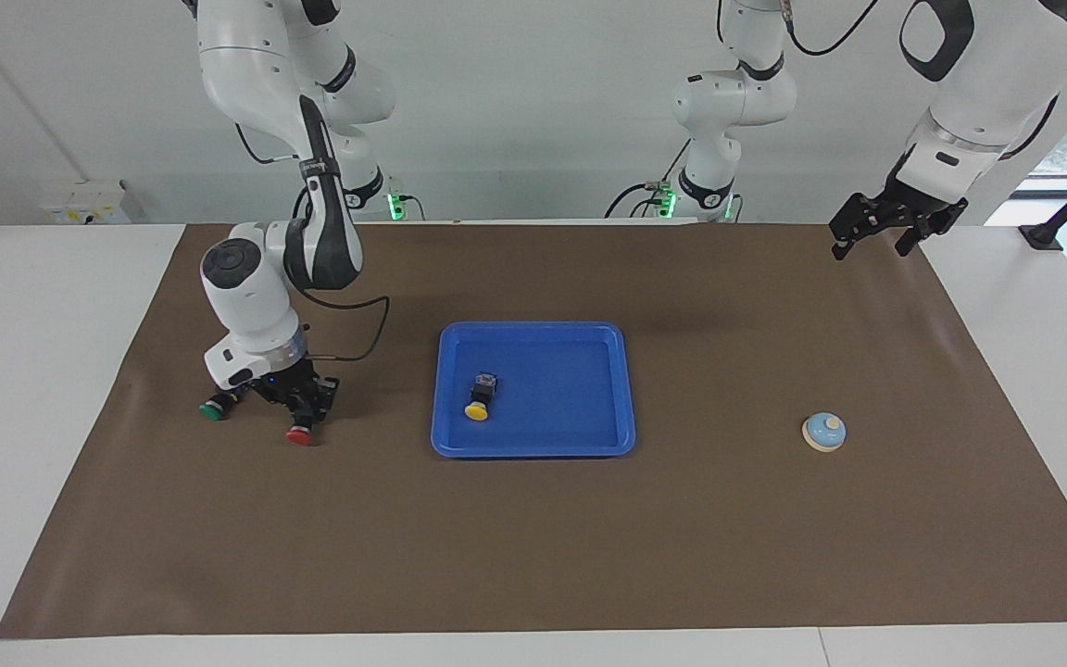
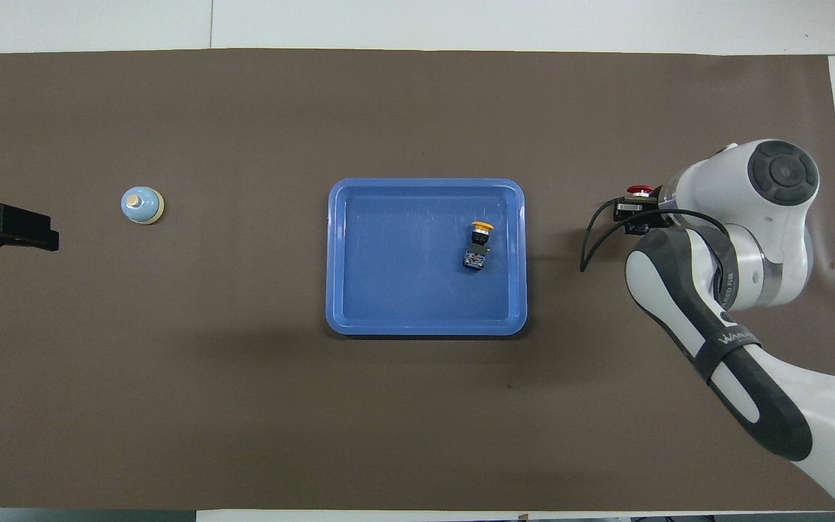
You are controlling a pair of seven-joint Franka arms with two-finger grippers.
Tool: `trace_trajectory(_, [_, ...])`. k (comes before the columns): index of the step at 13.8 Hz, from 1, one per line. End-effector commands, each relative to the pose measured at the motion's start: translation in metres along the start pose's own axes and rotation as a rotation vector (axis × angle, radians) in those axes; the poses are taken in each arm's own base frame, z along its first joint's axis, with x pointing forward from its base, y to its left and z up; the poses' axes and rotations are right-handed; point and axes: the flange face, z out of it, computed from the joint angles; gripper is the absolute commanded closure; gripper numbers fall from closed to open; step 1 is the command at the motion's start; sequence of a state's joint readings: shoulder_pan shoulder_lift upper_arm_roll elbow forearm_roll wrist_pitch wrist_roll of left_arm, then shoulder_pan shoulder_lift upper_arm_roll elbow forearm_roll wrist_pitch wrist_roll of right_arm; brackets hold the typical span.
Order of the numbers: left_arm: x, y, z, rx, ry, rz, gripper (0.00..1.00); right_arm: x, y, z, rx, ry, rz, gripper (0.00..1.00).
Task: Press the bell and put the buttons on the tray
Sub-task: 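Place the red button in the tray beside the yellow one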
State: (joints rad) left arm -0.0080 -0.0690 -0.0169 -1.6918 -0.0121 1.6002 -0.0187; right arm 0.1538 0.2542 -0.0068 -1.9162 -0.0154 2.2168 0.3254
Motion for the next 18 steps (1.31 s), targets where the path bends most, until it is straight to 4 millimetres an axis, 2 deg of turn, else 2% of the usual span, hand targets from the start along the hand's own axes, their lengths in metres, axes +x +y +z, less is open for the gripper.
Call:
trace_trajectory(1, [-0.005,-0.001,-0.003,-0.002,0.000,-0.008,0.00,-0.015,-0.087,-0.039,0.038,-0.012,0.035,1.00])
trace_trajectory(3, [-0.005,-0.002,-0.004,-0.002,0.000,-0.009,0.00,-0.038,-0.135,-0.045,0.053,-0.003,0.026,1.00])
trace_trajectory(5, [-0.005,-0.001,-0.003,-0.002,0.000,-0.008,0.00,-0.061,-0.174,-0.047,0.062,-0.001,0.024,1.00])
trace_trajectory(8, [-0.005,-0.001,-0.003,-0.002,-0.002,-0.008,0.00,-0.084,-0.236,-0.033,0.063,-0.006,0.042,1.00])
trace_trajectory(9, [-0.005,-0.001,-0.003,-0.002,-0.002,-0.008,0.00,-0.088,-0.252,-0.022,0.061,-0.008,0.043,1.00])
trace_trajectory(11, [-0.005,-0.001,-0.003,-0.002,-0.002,-0.008,0.00,-0.089,-0.262,-0.001,0.079,0.013,0.036,1.00])
trace_trajectory(14, [-0.005,-0.001,-0.003,-0.002,-0.002,-0.008,0.00,-0.102,-0.284,0.037,0.087,0.024,-0.001,1.00])
trace_trajectory(15, [-0.005,-0.002,-0.003,-0.002,-0.002,-0.009,0.00,-0.102,-0.277,0.048,0.084,0.027,0.001,1.00])
trace_trajectory(18, [-0.005,-0.001,-0.003,-0.002,-0.002,-0.008,0.00,-0.103,-0.272,0.054,0.088,0.032,-0.002,1.00])
